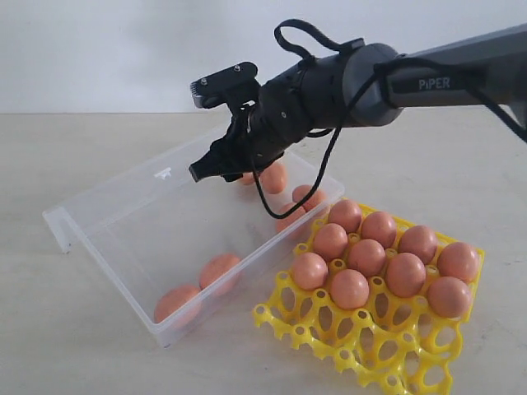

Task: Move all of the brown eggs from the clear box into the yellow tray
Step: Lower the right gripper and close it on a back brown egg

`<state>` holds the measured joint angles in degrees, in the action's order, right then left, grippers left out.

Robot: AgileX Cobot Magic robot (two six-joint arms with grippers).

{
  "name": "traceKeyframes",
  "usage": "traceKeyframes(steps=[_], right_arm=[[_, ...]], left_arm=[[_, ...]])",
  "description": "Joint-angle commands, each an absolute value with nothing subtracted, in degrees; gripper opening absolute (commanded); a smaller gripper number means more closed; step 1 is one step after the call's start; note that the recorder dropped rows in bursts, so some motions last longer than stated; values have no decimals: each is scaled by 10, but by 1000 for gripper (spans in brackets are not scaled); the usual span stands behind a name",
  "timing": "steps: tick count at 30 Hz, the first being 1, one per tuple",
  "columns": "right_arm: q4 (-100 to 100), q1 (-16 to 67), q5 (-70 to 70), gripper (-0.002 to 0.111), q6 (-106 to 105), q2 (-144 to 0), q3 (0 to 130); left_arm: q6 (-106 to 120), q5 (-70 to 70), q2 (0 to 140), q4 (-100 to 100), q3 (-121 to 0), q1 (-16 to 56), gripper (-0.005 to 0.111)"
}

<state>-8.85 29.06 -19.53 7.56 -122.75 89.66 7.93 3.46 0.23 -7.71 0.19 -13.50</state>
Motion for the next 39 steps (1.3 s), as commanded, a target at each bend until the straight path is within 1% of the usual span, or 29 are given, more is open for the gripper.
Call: traceKeyframes(steps=[1, 7, 11, 14, 17, 23, 35, 37, 38, 39], right_arm=[[-99, 290, -178, 43, 100, -1241, 900], [-124, 278, -183, 43, 103, -1247, 900], [-127, 231, -191, 43, 152, -1259, 900], [-124, 218, -215, 43, 149, -1267, 900], [-125, 218, -224, 43, 140, -1267, 900], [-125, 218, -187, 43, 131, -1269, 900], [-125, 218, -167, 43, 129, -1318, 900], [-125, 218, -171, 39, 129, -1320, 900], [-125, 218, -178, 27, 133, -1320, 900], [-124, 218, -179, 19, 134, -1320, 900]], left_arm=[[81, 28, 0, -77, 0, -135, 4], [81, 28, 0, -77, 0, -135, 4], [81, 28, 0, -77, 0, -135, 4], [81, 28, 0, -77, 0, -135, 4], [81, 28, 0, -77, 0, -135, 4], [81, 31, 0, -77, 0, -135, 4], [81, 29, 0, -77, 0, -135, 4], [81, 29, 0, -77, 0, -135, 4], [81, 29, 0, -77, 0, -135, 4], [81, 29, 0, -77, 0, -135, 4]])
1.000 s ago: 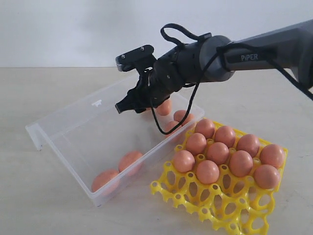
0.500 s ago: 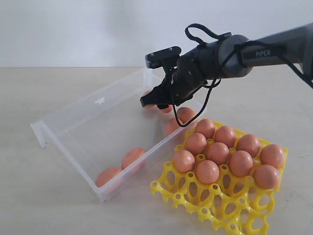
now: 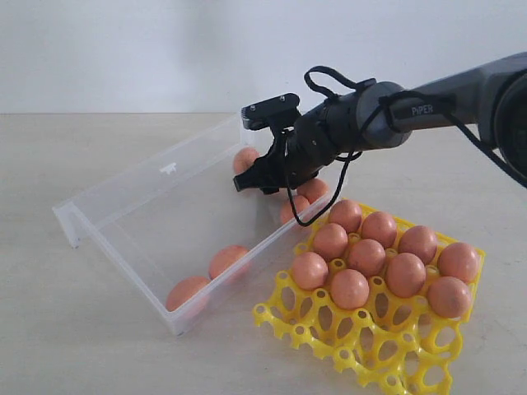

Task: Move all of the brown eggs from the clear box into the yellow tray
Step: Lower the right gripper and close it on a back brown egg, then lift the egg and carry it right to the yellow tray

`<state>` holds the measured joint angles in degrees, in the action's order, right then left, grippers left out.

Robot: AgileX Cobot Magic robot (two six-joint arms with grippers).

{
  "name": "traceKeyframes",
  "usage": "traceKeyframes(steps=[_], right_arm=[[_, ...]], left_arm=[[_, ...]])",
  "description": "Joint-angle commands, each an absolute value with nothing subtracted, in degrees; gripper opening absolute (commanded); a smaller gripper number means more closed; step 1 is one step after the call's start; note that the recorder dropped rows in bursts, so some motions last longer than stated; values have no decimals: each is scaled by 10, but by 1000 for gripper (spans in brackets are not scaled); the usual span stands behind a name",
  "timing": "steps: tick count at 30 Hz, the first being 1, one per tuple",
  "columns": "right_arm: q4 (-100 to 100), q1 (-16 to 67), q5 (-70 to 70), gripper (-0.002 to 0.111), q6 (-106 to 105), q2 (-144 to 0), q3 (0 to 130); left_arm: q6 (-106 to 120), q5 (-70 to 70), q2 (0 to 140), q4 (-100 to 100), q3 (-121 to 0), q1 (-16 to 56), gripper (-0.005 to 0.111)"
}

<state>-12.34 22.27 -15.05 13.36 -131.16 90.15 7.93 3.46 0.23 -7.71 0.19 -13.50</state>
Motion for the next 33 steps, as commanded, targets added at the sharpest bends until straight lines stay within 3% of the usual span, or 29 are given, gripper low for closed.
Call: traceKeyframes(steps=[1, 7, 21, 33], right_arm=[[-123, 218, -186, 2, 134, -1320, 900], [-123, 220, -191, 0, 134, -1305, 893], [-123, 276, 239, 0, 121, -1111, 619], [-12, 279, 344, 0, -4, -888, 396]], left_arm=[[81, 29, 0, -77, 0, -135, 4], [81, 29, 0, -77, 0, -135, 4], [81, 31, 0, -77, 0, -135, 4], [81, 31, 0, -77, 0, -135, 4]])
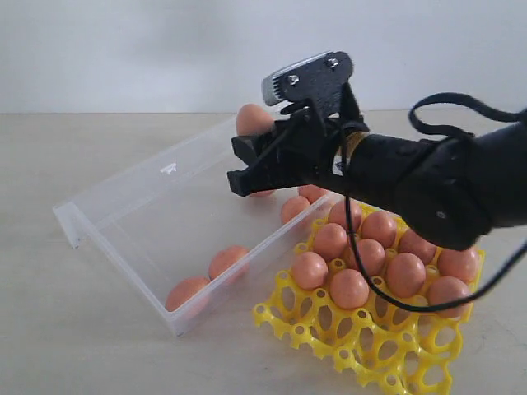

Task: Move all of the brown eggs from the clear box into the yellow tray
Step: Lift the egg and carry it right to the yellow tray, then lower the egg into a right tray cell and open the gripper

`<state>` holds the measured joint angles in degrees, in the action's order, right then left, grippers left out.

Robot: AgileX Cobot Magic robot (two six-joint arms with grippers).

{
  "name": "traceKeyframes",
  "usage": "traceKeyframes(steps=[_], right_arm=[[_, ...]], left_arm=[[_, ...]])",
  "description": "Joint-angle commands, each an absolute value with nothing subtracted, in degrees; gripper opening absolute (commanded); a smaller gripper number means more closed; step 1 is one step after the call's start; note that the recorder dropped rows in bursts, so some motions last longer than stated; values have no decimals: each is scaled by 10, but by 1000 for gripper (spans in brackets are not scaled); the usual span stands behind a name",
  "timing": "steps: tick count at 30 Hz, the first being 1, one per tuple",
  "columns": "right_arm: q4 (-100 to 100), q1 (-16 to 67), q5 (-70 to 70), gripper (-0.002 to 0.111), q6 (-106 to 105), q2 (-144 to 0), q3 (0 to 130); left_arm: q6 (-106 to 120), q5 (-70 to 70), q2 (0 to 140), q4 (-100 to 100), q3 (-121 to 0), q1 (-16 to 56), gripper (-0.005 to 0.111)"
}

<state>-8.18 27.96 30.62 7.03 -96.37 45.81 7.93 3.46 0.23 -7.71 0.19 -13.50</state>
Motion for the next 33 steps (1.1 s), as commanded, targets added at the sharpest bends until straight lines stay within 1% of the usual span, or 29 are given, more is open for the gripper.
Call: traceKeyframes(steps=[1, 4, 7, 10, 16, 21, 29, 33], right_arm=[[13, 279, 350, 0, -27, -863, 373], [85, 279, 380, 0, -73, -792, 293], [109, 279, 401, 0, -76, -737, 208], [119, 279, 405, 0, -66, -717, 139], [111, 279, 404, 0, -8, -720, 38], [95, 279, 387, 0, 10, -720, 14], [68, 279, 383, 0, 5, -723, 14], [68, 279, 374, 0, 15, -752, 26]], left_arm=[[81, 29, 0, -77, 0, -135, 4], [81, 29, 0, -77, 0, -135, 4], [81, 29, 0, -77, 0, -135, 4], [81, 29, 0, -77, 0, -135, 4], [81, 29, 0, -77, 0, -135, 4], [81, 29, 0, -77, 0, -135, 4], [81, 31, 0, -77, 0, -135, 4], [81, 31, 0, -77, 0, -135, 4]])
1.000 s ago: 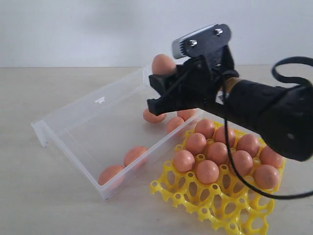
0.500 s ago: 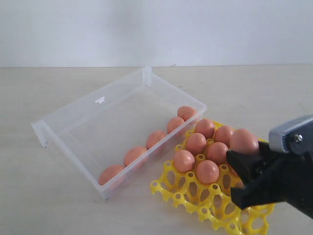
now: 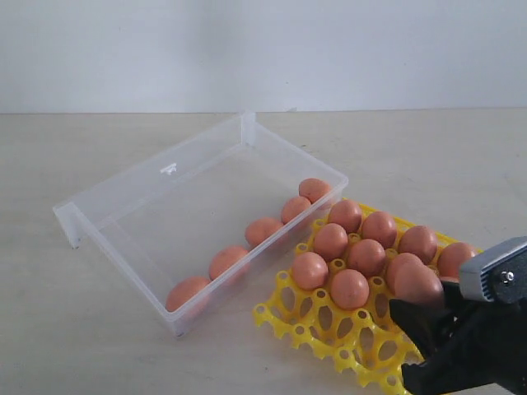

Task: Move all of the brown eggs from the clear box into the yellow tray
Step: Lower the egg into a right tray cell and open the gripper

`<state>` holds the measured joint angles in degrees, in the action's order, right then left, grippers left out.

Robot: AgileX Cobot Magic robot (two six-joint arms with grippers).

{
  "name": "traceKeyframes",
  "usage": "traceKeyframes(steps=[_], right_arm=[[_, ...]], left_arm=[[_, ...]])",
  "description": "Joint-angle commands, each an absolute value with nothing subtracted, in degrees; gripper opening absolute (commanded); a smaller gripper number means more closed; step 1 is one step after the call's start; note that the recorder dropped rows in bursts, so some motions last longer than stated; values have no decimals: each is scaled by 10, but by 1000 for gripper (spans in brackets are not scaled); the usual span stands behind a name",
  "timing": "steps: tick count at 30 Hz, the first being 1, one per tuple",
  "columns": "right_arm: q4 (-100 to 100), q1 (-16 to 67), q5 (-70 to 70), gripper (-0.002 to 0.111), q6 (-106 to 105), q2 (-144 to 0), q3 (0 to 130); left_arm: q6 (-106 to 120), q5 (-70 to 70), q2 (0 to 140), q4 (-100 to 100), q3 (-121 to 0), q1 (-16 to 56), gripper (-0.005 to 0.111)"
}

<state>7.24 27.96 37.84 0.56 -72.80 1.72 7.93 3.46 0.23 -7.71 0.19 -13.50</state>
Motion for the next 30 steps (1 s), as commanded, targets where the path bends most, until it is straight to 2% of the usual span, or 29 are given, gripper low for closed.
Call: traceKeyframes(steps=[1, 11, 26, 28, 30], right_arm=[[69, 279, 366, 0, 15, -765, 36], [69, 279, 345, 0, 15, -878, 118], [70, 279, 340, 0, 14, -887, 118], [70, 279, 340, 5, 14, -887, 118], [70, 279, 340, 17, 11, -887, 118]], left_arm=[[81, 31, 0, -77, 0, -135, 4], [81, 31, 0, -77, 0, -135, 4], [81, 30, 0, -77, 0, -135, 4], [81, 30, 0, -77, 0, -135, 4], [81, 30, 0, -77, 0, -135, 4]])
